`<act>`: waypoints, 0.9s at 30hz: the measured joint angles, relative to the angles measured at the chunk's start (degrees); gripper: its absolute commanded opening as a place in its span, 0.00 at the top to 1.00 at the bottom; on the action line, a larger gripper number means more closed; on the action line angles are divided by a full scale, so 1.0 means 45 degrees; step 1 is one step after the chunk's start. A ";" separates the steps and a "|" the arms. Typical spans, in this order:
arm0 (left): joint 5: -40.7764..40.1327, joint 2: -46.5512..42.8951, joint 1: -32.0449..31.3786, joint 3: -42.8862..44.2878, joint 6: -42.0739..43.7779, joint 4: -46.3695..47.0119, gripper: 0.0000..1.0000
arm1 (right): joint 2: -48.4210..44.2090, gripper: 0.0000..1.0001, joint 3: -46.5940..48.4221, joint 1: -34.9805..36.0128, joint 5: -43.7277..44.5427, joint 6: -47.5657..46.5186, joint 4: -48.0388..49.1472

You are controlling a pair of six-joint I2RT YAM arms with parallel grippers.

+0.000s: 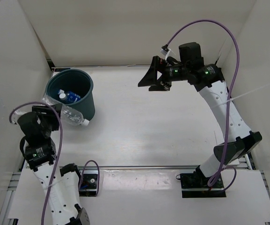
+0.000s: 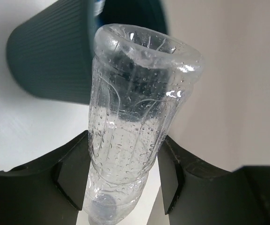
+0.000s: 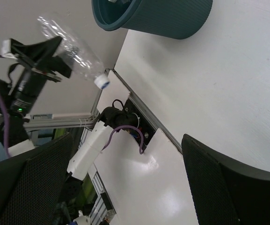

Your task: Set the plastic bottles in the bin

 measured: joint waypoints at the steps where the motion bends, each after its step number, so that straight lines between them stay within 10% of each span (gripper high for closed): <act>1: -0.0015 0.0262 0.0000 0.0617 0.0155 -0.0097 0.52 | -0.0024 0.00 -0.0063 0.0000 -0.0015 0.0010 0.0078; 17: -0.1326 0.7223 -0.1122 0.5207 0.4726 0.3735 0.41 | -0.0423 0.00 -0.0617 0.0000 -0.0019 0.0039 0.0559; 23: -0.2200 0.8602 -0.2603 0.5872 0.6076 0.4318 0.00 | -0.0418 0.00 -0.0146 0.0000 -0.0029 0.0000 0.0612; 27: -0.2691 0.9058 -0.3585 0.6241 0.6562 0.4566 0.00 | -0.0403 0.00 -0.0121 -0.0034 -0.0019 -0.0010 0.0597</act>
